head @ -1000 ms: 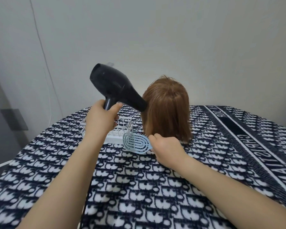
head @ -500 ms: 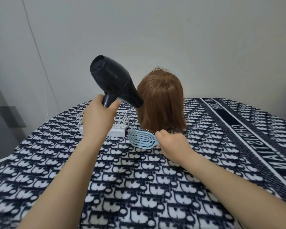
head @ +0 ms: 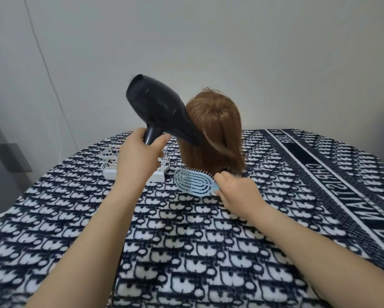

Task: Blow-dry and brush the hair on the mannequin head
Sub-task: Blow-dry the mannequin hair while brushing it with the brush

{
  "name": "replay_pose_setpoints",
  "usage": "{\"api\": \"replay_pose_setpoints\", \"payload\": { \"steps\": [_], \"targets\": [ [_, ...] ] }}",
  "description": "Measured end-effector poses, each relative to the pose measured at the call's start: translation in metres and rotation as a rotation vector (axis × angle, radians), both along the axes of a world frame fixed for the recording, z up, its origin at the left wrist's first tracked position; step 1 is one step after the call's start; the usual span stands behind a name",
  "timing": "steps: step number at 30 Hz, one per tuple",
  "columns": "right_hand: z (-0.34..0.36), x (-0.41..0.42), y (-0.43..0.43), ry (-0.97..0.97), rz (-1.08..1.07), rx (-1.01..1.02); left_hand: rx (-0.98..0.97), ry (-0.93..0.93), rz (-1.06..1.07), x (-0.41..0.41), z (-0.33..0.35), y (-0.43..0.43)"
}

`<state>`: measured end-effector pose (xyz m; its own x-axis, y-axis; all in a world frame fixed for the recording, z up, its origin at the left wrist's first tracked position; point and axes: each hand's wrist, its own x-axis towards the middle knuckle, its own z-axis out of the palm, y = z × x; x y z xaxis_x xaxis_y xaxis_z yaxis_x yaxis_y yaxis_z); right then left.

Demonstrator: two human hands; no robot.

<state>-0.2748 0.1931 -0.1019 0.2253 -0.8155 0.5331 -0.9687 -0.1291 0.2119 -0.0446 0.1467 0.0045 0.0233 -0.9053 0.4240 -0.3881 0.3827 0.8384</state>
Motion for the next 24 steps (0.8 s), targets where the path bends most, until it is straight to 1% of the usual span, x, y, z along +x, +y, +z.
{"api": "replay_pose_setpoints", "payload": {
  "steps": [3, 6, 9, 12, 15, 20, 24],
  "targets": [
    [0.003, -0.004, 0.002, -0.004, -0.020, -0.007, -0.020, -0.010, 0.008, -0.002, -0.001, -0.003],
    [0.005, -0.008, 0.004, -0.017, -0.030, -0.008, 0.028, 0.082, -0.042, -0.004, -0.002, -0.006],
    [0.005, -0.012, 0.004, -0.017, -0.058, -0.018, 0.009, 0.033, -0.014, -0.006, -0.003, -0.007],
    [0.005, -0.015, 0.005, -0.032, -0.063, -0.015, 0.024, 0.064, -0.036, -0.009, -0.003, -0.006],
    [0.004, -0.017, 0.004, -0.031, -0.078, 0.006, -0.008, -0.009, -0.004, -0.011, -0.004, -0.005],
    [0.002, -0.018, 0.002, -0.039, -0.099, 0.012, -0.032, -0.029, 0.006, -0.012, -0.007, -0.004],
    [0.001, -0.019, 0.002, -0.050, -0.093, 0.017, -0.027, 0.003, -0.004, -0.011, -0.006, -0.004]
  ]
}}
